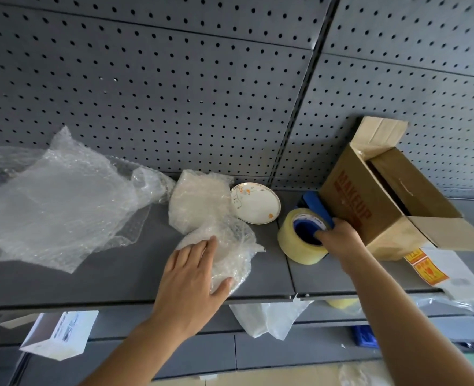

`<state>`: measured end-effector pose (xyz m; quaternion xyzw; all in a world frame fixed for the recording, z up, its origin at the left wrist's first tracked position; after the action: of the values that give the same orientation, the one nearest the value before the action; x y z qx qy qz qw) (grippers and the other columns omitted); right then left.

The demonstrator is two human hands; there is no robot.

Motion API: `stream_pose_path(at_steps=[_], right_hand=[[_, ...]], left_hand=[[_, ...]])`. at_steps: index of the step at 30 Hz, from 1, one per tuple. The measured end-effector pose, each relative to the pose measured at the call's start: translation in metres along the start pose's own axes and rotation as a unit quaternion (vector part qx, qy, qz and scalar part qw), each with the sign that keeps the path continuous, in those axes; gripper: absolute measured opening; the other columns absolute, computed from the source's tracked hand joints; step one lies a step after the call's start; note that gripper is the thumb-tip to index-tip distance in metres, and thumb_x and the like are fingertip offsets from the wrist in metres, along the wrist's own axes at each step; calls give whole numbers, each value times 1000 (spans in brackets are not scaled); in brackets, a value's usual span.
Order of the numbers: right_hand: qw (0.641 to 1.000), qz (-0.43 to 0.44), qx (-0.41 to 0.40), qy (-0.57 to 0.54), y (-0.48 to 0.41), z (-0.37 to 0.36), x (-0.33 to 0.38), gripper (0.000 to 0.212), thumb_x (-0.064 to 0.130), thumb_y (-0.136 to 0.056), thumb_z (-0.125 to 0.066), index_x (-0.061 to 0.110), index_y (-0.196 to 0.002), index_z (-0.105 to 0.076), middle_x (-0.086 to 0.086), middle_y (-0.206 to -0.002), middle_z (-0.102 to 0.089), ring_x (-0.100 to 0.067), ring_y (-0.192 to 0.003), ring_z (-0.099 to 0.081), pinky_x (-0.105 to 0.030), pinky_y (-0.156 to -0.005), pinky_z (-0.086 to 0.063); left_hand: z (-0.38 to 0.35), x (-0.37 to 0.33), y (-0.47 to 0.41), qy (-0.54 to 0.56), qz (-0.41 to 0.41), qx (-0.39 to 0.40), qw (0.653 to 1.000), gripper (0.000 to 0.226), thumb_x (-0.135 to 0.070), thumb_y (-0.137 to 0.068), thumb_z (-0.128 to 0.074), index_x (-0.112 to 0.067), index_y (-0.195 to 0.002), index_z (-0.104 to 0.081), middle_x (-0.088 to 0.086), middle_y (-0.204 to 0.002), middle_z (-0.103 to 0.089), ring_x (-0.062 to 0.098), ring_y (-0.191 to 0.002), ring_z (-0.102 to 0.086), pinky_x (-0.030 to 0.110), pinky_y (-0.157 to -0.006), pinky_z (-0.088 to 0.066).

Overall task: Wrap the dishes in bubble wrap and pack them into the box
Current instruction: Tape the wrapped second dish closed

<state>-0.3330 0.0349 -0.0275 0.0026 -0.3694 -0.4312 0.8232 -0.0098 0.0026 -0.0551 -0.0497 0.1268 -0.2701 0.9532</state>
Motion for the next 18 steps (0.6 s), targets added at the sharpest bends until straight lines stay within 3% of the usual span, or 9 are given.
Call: stream_pose_path(at_steps=[3, 8, 12, 18], right_hand=[[1000, 15, -13, -11, 3, -2, 2, 47, 16, -90, -68, 6, -134, -54, -10, -106, -63, -27, -91, -59, -32, -77, -44], [994, 76, -64, -39, 17, 2, 11, 44, 11, -93, -63, 10, -135, -51, -11, -116, -64, -27, -95, -59, -31, -76, -44], [987, 114, -76, -84, 31, 10, 14, 43, 9, -89, -66, 18, -130, -58, -3, -105, -67, -13, -82, -61, -25, -62, -44], [977, 175, -57, -104, 61, 24, 33, 51, 8, -87, -69, 32, -131, -59, -2, -122, -61, -19, -100, -62, -29, -76, -48]], left_hand=[[-1, 0, -1, 7, 0, 4, 1000, 83, -68, -92, -34, -14, -155, -39, -2, -144, -54, 20, -130, -50, 40, -112, -40], [1, -1, -1, 5, -2, 6, 1000, 84, -68, -92, -31, -15, -156, -37, -3, -145, -53, 20, -132, -48, 39, -114, -38], [2, -3, -1, 15, -4, -2, 1000, 84, -68, -91, -32, -14, -155, -39, -1, -145, -53, 20, -132, -48, 39, -114, -37], [1, -5, -2, 55, -5, -6, 998, 83, -67, -90, -38, -16, -155, -35, 1, -151, -42, 21, -138, -41, 35, -118, -31]])
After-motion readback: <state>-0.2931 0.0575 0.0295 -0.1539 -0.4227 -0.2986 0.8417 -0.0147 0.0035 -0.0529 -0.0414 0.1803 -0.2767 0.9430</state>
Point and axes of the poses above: each hand's wrist, its own y-axis away from the middle knuckle, its own z-axis out of the back of the hand, x = y × z, the point moved 6 cm from there along -y, towards the middle knuckle
